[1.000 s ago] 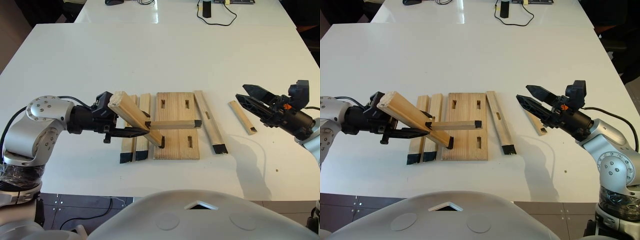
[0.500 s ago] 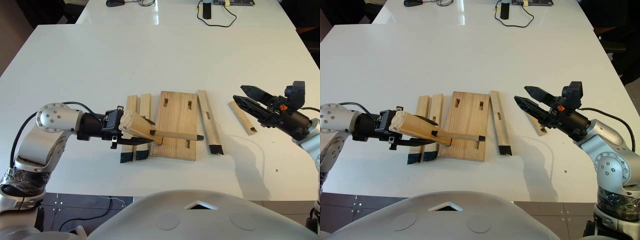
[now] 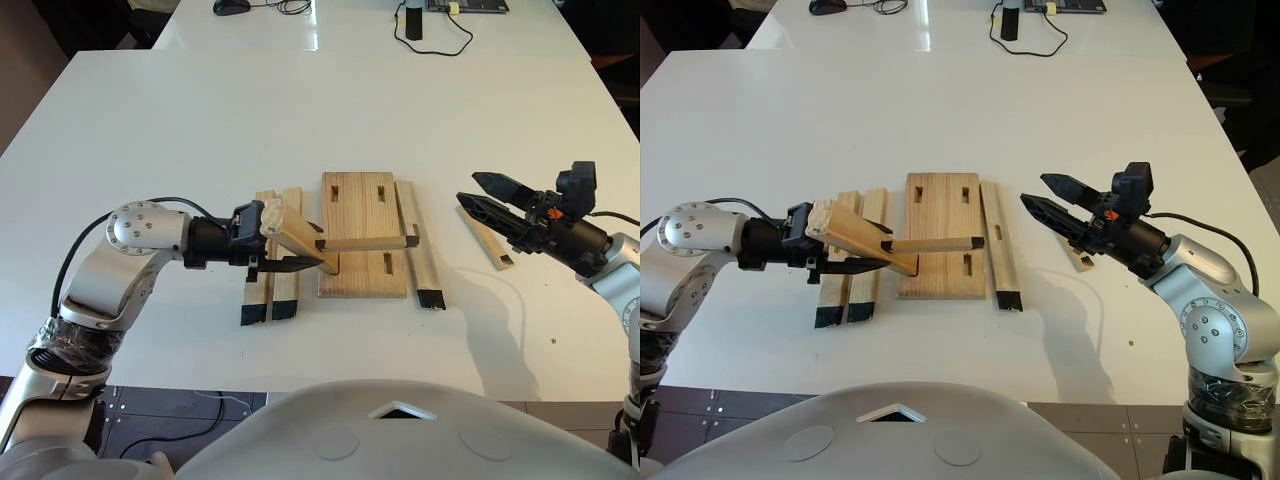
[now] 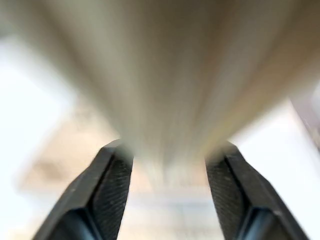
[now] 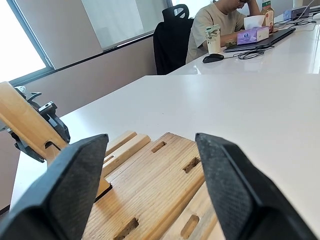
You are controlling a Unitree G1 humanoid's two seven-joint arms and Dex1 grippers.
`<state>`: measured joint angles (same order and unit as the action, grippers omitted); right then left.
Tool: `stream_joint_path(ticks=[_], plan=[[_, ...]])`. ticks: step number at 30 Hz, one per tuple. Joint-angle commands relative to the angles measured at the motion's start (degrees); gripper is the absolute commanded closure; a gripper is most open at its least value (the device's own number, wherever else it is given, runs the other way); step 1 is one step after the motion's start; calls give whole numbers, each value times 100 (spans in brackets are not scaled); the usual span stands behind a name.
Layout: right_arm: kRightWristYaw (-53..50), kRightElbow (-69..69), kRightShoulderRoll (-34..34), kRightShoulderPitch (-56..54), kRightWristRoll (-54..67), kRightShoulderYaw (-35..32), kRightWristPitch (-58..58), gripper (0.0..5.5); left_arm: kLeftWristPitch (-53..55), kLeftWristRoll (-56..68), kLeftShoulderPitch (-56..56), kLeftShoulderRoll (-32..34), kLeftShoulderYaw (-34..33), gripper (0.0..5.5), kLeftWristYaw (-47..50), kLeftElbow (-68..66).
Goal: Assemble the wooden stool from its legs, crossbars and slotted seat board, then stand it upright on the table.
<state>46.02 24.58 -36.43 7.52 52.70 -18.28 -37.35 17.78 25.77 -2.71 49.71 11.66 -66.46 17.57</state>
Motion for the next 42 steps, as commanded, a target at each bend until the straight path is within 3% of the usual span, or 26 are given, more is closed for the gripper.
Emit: stream_joint_path(ticks=[1, 4, 19, 29, 35, 42], plan=[[42, -24, -46, -41, -90, -4, 71, 231, 216, -13, -14, 146, -189, 241, 58, 197], [62, -29, -105, -17, -54, -94, 58, 231, 231, 26, 167, 217, -396, 188, 52, 350], [-27, 212, -11, 586, -81, -363, 186, 231, 423, 131, 1662, 511, -1687, 188, 283, 901], [-200, 469, 318, 1411, -231, -549, 520, 231, 890, -469, 1885, 861, -1758, 188, 533, 707], [-262, 526, 397, 1590, -258, -522, 618, 231, 1912, 68, 1781, 498, -1736, 188, 969, 1189], [-342, 533, 481, 1573, -407, -300, 679, 231, 1811, -351, 1764, 536, -1216, 188, 1059, 972]])
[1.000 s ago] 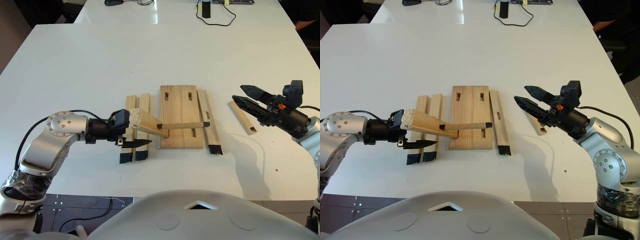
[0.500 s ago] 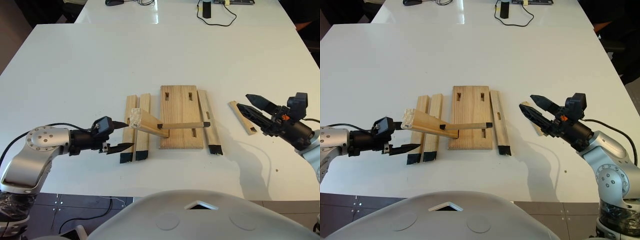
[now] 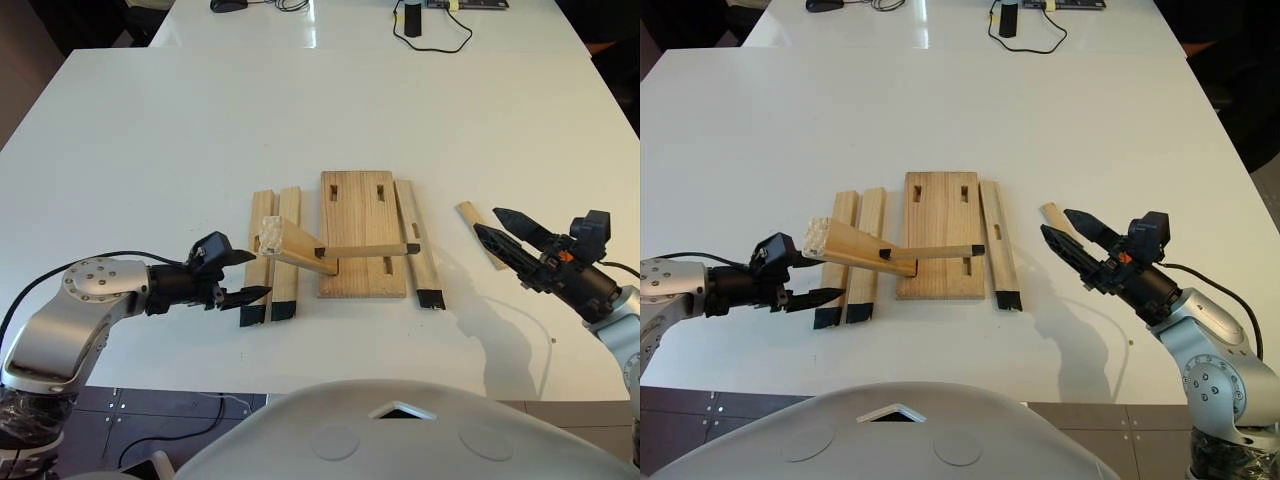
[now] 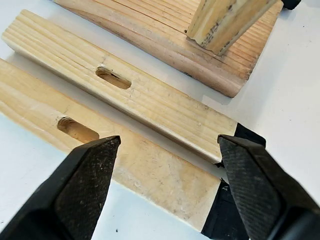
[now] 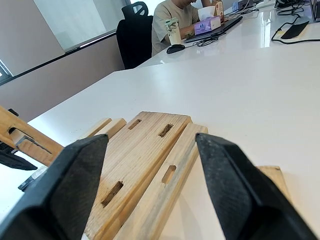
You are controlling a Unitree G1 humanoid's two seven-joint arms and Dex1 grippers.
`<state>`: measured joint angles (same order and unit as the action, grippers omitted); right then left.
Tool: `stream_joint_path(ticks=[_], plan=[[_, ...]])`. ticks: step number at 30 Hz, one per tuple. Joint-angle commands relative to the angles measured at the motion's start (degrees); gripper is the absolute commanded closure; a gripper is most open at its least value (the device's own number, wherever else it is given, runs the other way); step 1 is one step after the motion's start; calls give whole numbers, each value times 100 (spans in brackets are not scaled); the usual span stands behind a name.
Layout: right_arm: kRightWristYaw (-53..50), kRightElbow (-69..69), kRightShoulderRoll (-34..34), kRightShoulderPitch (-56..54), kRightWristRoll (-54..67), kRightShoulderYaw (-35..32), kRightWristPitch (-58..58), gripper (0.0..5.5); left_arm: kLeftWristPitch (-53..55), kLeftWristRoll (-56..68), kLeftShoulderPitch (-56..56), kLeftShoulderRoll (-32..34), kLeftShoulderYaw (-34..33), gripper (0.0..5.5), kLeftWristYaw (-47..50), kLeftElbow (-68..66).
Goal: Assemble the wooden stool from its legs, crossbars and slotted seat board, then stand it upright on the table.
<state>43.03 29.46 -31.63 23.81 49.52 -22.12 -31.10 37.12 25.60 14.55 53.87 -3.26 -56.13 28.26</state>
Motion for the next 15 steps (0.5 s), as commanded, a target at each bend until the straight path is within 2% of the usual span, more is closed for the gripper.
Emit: stream_joint_path(ticks=[1, 6, 10, 15], plan=[[-38, 26, -3, -75, -98, 94, 56, 231, -282, -500, 68, 178, 341, 188, 13, -216], [-38, -46, 2, -68, -199, 137, 115, 231, -1226, -1284, 21, 527, 597, 188, -186, -1055], [-38, -108, -4, -115, -298, 213, 169, 231, -1844, -1566, -652, 599, 668, 188, -367, -2109], [-25, -159, -12, -142, -391, 256, 212, 231, -1797, -1442, -1361, 411, 598, 188, -536, -2531]])
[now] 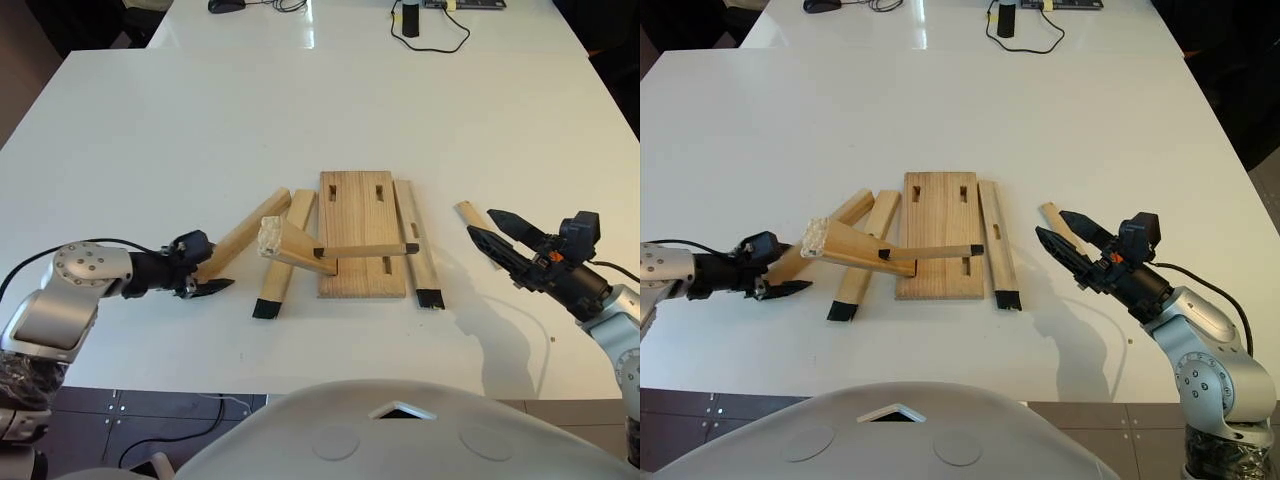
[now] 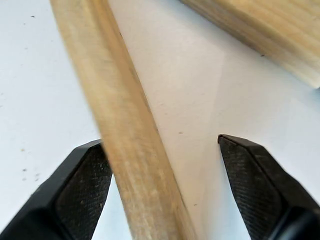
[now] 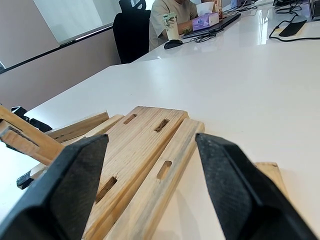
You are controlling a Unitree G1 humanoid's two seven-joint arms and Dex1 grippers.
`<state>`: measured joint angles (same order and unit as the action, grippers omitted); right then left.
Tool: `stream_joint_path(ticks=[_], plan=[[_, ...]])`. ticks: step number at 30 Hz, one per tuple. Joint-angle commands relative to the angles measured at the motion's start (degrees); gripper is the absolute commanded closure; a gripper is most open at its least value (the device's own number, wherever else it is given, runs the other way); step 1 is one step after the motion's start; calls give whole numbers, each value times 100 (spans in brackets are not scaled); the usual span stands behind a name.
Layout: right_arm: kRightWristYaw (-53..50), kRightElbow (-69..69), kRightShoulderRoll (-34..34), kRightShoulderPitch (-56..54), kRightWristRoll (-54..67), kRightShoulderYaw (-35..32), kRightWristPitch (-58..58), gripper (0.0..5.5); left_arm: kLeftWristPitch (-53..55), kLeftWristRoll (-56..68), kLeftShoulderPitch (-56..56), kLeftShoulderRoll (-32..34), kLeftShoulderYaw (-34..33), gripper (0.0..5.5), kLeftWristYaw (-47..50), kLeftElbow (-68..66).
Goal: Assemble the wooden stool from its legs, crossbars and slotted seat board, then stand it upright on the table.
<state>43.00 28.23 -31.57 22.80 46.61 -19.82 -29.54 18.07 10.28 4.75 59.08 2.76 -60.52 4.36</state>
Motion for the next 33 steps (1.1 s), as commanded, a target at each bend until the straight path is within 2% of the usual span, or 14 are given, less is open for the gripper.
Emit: stream_joint_path(ticks=[1, 16, 26, 33], plan=[[-14, -37, -15, -26, -120, 26, 65, 231, 158, 135, -436, -155, -24, 188, -123, -152], [-53, -85, 73, 34, -399, 130, 220, 231, 42, 125, -269, -73, -215, 188, -421, -223], [-44, -192, 25, -118, -470, 166, 272, 231, -2, 147, 7, -244, -167, 347, -488, -474], [-20, -254, -62, -228, -435, 108, 246, 231, -168, -66, -150, -450, -74, 435, -190, -876]])
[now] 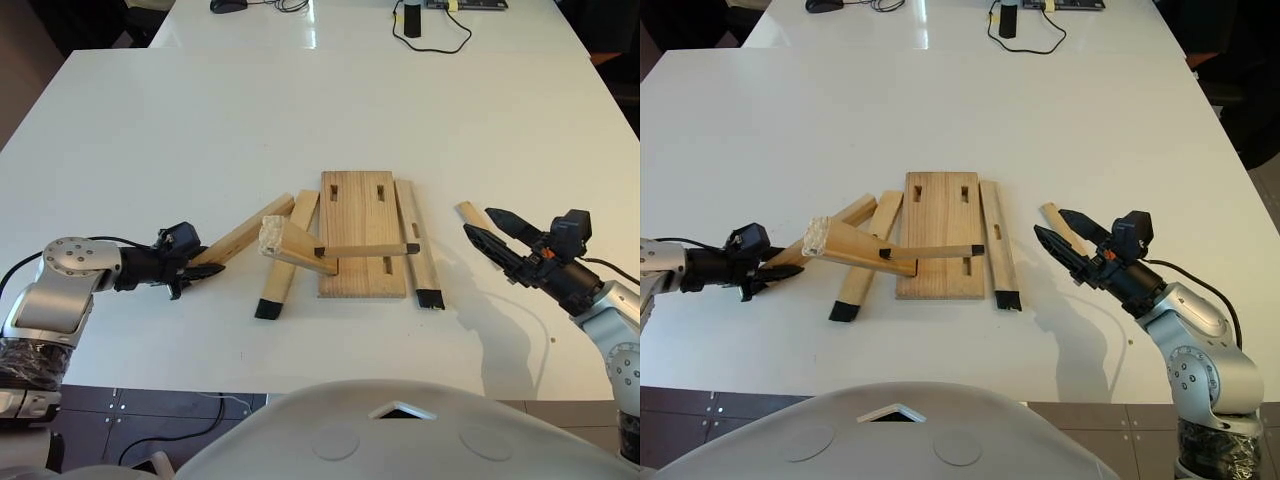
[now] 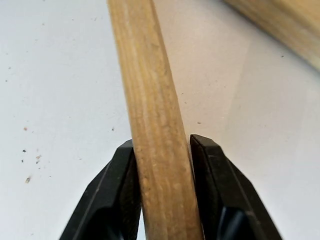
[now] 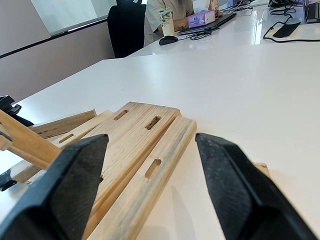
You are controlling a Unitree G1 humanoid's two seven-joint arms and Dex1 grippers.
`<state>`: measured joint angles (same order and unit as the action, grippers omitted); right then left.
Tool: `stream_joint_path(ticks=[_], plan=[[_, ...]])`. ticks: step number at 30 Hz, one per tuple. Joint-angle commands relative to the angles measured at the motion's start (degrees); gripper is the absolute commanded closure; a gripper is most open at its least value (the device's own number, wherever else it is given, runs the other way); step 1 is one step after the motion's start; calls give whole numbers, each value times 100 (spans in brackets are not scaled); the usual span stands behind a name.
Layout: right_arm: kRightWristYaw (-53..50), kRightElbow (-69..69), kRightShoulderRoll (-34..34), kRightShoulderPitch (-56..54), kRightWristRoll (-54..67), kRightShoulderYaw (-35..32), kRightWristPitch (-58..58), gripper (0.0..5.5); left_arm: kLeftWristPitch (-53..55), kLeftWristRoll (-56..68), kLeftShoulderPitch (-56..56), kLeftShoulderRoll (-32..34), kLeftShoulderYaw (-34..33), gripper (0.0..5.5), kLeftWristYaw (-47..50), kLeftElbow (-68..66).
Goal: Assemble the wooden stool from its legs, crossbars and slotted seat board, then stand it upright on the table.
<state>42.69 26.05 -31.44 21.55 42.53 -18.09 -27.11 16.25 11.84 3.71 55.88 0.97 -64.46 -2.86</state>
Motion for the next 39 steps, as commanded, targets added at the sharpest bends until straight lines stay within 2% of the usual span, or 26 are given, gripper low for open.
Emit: stream_joint_path(ticks=[1, 7, 14, 16, 20, 25, 29, 31, 39], plan=[[7, -37, -86, -118, -18, -74, -2, 231, 21, -217, -106, -175, 94, 442, 267, -164], [-78, -89, -133, -330, 128, -280, -53, 231, 242, -157, -732, -600, -107, 442, 868, -217], [-351, -466, -222, -1247, 284, -526, -193, 231, 320, 63, -1657, -1460, -598, 442, 1986, 135], [-572, -499, -238, -1662, 472, -645, -307, 231, 151, 76, -2088, -1805, -674, 442, 2392, 241], [-1123, -485, -177, -2657, 906, -707, -551, 231, -529, -126, -2941, -2533, -425, 442, 2995, 523], [-1792, -390, -46, -3941, 1197, -337, -833, 231, -2272, -660, -3917, -3290, -156, 442, 3606, 161], [-1830, -289, -33, -4495, 1290, 87, -1058, 171, -3292, -1055, -4369, -3528, 84, 442, 3765, -160], [-1743, -166, -41, -4600, 1240, 352, -1122, 154, -3534, -1132, -4488, -3665, 225, 442, 3771, -195], [-1394, 60, -25, -4866, 1188, 866, -1120, 154, -3772, -1096, -4350, -3790, 560, 442, 3494, -152]])
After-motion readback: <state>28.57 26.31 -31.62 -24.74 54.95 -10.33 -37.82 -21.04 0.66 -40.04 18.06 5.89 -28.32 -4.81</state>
